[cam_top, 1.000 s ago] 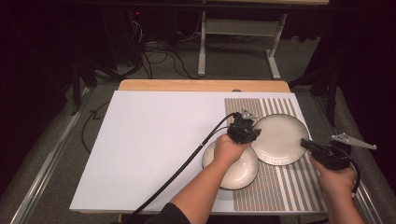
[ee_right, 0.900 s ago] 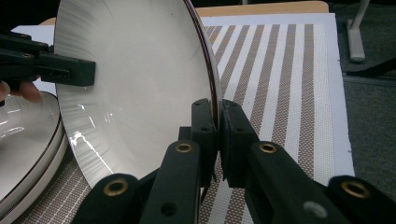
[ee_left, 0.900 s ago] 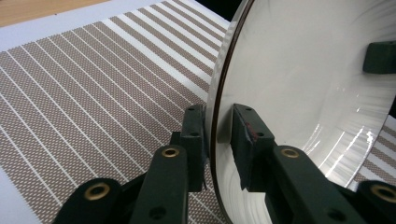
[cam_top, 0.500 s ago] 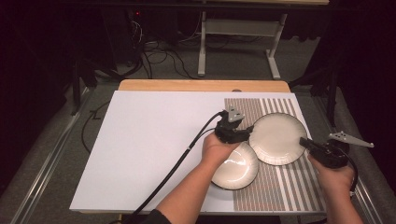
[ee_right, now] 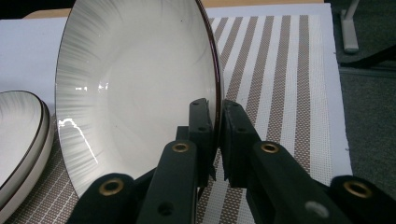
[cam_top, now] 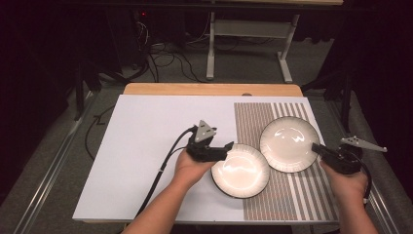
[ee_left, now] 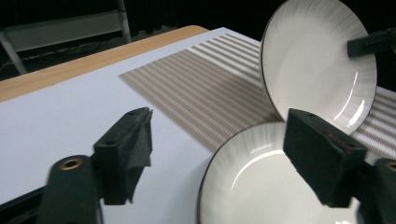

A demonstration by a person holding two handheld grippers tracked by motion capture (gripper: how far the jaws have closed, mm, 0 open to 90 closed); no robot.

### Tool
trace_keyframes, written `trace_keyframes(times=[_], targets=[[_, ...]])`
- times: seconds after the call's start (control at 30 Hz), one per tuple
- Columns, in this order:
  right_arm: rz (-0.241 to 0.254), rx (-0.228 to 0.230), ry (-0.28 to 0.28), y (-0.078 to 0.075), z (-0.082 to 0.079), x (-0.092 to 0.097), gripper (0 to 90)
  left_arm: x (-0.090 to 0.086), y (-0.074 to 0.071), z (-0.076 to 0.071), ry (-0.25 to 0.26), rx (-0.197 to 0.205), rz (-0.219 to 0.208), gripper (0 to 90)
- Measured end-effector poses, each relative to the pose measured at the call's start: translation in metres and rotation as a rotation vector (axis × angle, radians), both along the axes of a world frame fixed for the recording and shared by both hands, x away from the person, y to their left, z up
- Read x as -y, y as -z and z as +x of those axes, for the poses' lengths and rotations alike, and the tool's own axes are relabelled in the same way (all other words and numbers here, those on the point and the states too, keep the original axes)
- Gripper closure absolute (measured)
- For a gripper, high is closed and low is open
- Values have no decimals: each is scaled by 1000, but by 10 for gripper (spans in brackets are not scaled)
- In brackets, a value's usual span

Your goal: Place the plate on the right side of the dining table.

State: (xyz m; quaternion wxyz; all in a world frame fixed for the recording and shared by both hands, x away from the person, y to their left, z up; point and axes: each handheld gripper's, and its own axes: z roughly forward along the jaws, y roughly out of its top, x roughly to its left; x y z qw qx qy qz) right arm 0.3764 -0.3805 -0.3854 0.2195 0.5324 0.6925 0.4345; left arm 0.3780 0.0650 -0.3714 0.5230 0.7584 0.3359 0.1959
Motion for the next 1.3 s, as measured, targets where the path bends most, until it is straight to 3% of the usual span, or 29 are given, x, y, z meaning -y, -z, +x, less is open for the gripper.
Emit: trace_keyframes(times=[0.17, 0.43, 0.6, 0.73, 0.9, 1.3], targets=[[-2, -11, 3, 1, 3, 0, 852, -39, 1, -21, -38, 10, -34, 151], [-10, -38, 11, 5, 8, -2, 835, -85, 6, -47, -101, 33, -20, 69], [-12, -45, 12, 7, 11, -3, 828, -111, 11, -58, -162, 41, -59, 12], [-10, -58, 19, 10, 14, -3, 822, -128, 10, -63, -202, 48, -113, 0], [-6, -65, 23, 11, 18, -3, 821, -138, 9, -64, -221, 53, -134, 0], [10, -114, 51, 19, 28, 0, 796, -138, 10, -63, -220, 45, -150, 1]])
